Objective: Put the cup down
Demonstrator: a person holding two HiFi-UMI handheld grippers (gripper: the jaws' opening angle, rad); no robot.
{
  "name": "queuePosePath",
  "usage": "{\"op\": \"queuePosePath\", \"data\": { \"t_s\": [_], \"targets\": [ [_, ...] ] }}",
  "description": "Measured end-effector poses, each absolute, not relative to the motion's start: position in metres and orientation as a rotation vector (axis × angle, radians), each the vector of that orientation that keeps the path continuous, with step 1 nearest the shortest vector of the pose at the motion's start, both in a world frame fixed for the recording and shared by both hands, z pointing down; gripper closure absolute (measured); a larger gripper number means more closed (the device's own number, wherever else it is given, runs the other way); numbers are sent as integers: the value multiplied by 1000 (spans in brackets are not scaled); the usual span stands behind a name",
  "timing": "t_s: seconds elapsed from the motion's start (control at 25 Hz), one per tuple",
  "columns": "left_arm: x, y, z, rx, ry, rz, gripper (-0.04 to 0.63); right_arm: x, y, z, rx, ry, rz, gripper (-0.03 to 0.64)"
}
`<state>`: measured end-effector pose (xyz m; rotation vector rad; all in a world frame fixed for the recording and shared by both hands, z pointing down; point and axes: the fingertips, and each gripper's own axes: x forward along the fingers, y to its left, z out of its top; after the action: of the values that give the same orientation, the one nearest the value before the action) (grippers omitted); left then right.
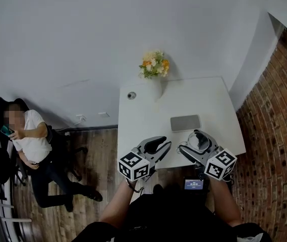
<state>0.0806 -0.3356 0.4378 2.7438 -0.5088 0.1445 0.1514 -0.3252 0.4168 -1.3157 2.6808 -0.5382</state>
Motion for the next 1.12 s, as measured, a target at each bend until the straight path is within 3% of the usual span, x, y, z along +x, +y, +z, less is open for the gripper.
{"op": "queuePosePath", "data": {
  "t_s": [0.88, 1.12],
  "targets": [
    [70, -346, 439, 2692, -508, 109, 473, 155, -345, 427, -1349, 2693, -564, 186],
    [69, -354, 452, 2631, -556, 120, 338, 165, -368, 449, -1349, 2690, -618, 186]
  ]
}}
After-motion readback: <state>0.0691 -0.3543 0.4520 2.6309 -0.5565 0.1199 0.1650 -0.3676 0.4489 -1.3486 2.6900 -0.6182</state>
